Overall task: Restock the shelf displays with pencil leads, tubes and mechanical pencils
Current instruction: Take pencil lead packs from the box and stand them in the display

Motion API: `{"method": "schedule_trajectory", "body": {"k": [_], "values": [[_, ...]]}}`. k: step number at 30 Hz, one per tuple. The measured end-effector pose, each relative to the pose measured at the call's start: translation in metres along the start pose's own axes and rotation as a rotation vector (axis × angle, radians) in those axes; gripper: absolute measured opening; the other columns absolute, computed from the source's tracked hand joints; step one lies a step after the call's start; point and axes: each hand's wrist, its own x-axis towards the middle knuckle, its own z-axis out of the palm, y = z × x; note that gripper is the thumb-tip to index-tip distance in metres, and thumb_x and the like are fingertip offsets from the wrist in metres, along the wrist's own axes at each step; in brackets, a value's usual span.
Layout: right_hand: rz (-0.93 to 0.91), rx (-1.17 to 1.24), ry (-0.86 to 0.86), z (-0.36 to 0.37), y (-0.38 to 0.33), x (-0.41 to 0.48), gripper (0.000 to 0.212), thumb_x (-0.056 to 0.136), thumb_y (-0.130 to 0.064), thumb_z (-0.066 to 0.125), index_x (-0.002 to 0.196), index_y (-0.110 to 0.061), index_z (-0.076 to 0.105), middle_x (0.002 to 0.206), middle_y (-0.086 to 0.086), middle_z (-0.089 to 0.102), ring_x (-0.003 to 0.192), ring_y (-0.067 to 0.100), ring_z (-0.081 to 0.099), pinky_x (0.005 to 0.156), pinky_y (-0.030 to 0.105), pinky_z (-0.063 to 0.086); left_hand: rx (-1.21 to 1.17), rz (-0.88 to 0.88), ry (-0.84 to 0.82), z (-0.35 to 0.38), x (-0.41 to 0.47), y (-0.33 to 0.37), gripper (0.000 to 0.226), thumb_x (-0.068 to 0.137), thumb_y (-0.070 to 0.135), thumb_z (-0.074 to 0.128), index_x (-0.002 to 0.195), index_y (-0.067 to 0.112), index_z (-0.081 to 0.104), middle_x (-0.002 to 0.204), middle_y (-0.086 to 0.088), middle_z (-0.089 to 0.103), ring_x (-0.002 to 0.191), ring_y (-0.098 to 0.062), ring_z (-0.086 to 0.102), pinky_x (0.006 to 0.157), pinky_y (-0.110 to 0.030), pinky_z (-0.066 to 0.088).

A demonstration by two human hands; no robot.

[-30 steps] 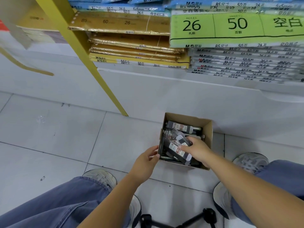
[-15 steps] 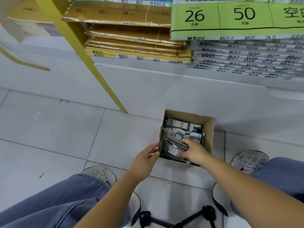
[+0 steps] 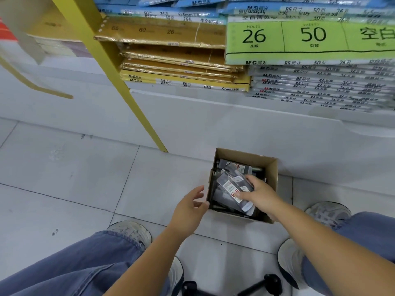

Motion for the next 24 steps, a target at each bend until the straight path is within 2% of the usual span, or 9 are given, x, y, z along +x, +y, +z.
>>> {"method": "schedule_trajectory", "body": {"k": [3, 5, 8, 10, 11, 14, 17, 20, 24], "values": [[-0.039, 0.094, -0.016, -0.007, -0.013, -0.012, 0.049, 0.08, -0.015, 0.077, 0.123, -0.027, 0.056, 0.109, -0.006, 0.07, 0.096, 0.012, 0.068, 0.083, 0.028, 0.054, 0.11, 0.105, 0.168, -0.002, -0.001, 0.017, 0.045, 0.09, 0.042, 0.069, 0.13, 0.04, 0.048, 0.112, 0.014, 0.052, 0.091, -0.003, 0.057, 0.066, -0.006, 0.042], [-0.076, 0.184, -0.017, -0.008, -0.024, -0.022, 0.05, 0.079, -0.013, 0.078, 0.123, -0.026, 0.058, 0.107, -0.006, 0.072, 0.097, 0.014, 0.069, 0.087, 0.033, 0.054, 0.057, 0.136, 0.176, -0.001, -0.002, 0.033, 0.044, 0.088, 0.046, 0.07, 0.126, 0.038, 0.05, 0.107, 0.015, 0.055, 0.086, -0.003, 0.059, 0.065, -0.006, 0.043], [-0.124, 0.325, -0.043, -0.005, -0.044, -0.038, 0.046, 0.08, -0.009, 0.075, 0.12, -0.023, 0.059, 0.108, -0.001, 0.073, 0.099, 0.02, 0.069, 0.084, 0.036, 0.056, -0.374, 0.063, -0.038, 0.007, -0.009, 0.058, 0.042, 0.09, 0.04, 0.07, 0.127, 0.024, 0.059, 0.111, 0.009, 0.071, 0.095, -0.001, 0.068, 0.081, -0.017, 0.055], [-0.139, 0.439, -0.08, -0.001, -0.057, -0.048, 0.042, 0.083, -0.008, 0.072, 0.12, -0.022, 0.059, 0.11, 0.005, 0.072, 0.099, 0.026, 0.069, 0.077, 0.038, 0.056, -0.658, 0.013, -0.203, 0.011, -0.015, 0.072, 0.04, 0.093, 0.037, 0.067, 0.129, 0.019, 0.062, 0.12, -0.002, 0.073, 0.112, -0.016, 0.068, 0.099, -0.039, 0.054], [-0.146, 0.478, -0.088, 0.001, -0.062, -0.053, 0.041, 0.084, -0.008, 0.07, 0.121, -0.021, 0.058, 0.111, 0.007, 0.072, 0.1, 0.028, 0.069, 0.077, 0.039, 0.056, -0.758, -0.011, -0.254, 0.01, -0.018, 0.078, 0.042, 0.093, 0.038, 0.065, 0.129, 0.016, 0.063, 0.123, -0.007, 0.071, 0.115, -0.023, 0.067, 0.1, -0.043, 0.053], [-0.18, 0.488, -0.077, 0.005, -0.074, -0.067, 0.037, 0.088, -0.011, 0.066, 0.122, -0.022, 0.057, 0.113, 0.007, 0.072, 0.104, 0.028, 0.068, 0.086, 0.042, 0.055, -0.874, -0.011, -0.348, 0.002, -0.029, 0.095, 0.043, 0.094, 0.038, 0.061, 0.13, 0.014, 0.063, 0.124, -0.014, 0.07, 0.109, -0.027, 0.069, 0.085, -0.042, 0.057], [-0.223, 0.353, -0.032, -0.001, -0.09, -0.081, 0.027, 0.091, -0.021, 0.065, 0.115, -0.031, 0.06, 0.108, 0.001, 0.073, 0.102, 0.022, 0.069, 0.09, 0.044, 0.054, -0.878, 0.033, -0.374, -0.012, -0.04, 0.113, 0.038, 0.099, 0.032, 0.057, 0.131, 0.013, 0.062, 0.123, -0.018, 0.069, 0.101, -0.03, 0.07, 0.077, -0.043, 0.059], [-0.287, 0.189, -0.017, -0.013, -0.111, -0.096, 0.019, 0.091, -0.031, 0.064, 0.108, -0.039, 0.061, 0.103, -0.009, 0.074, 0.093, 0.012, 0.071, 0.084, 0.035, 0.056, -0.833, 0.121, -0.358, -0.031, -0.051, 0.133, 0.034, 0.099, 0.025, 0.056, 0.13, 0.01, 0.059, 0.122, -0.019, 0.07, 0.1, -0.034, 0.071, 0.078, -0.048, 0.061], [-0.408, 0.058, -0.045, -0.021, -0.15, -0.125, 0.023, 0.092, -0.037, 0.062, 0.113, -0.044, 0.056, 0.101, -0.024, 0.071, 0.089, -0.002, 0.069, 0.069, 0.014, 0.051, -0.774, 0.221, -0.265, -0.054, -0.073, 0.163, 0.025, 0.097, 0.023, 0.06, 0.121, 0.015, 0.062, 0.113, -0.011, 0.075, 0.1, -0.03, 0.073, 0.079, -0.046, 0.062]]}}
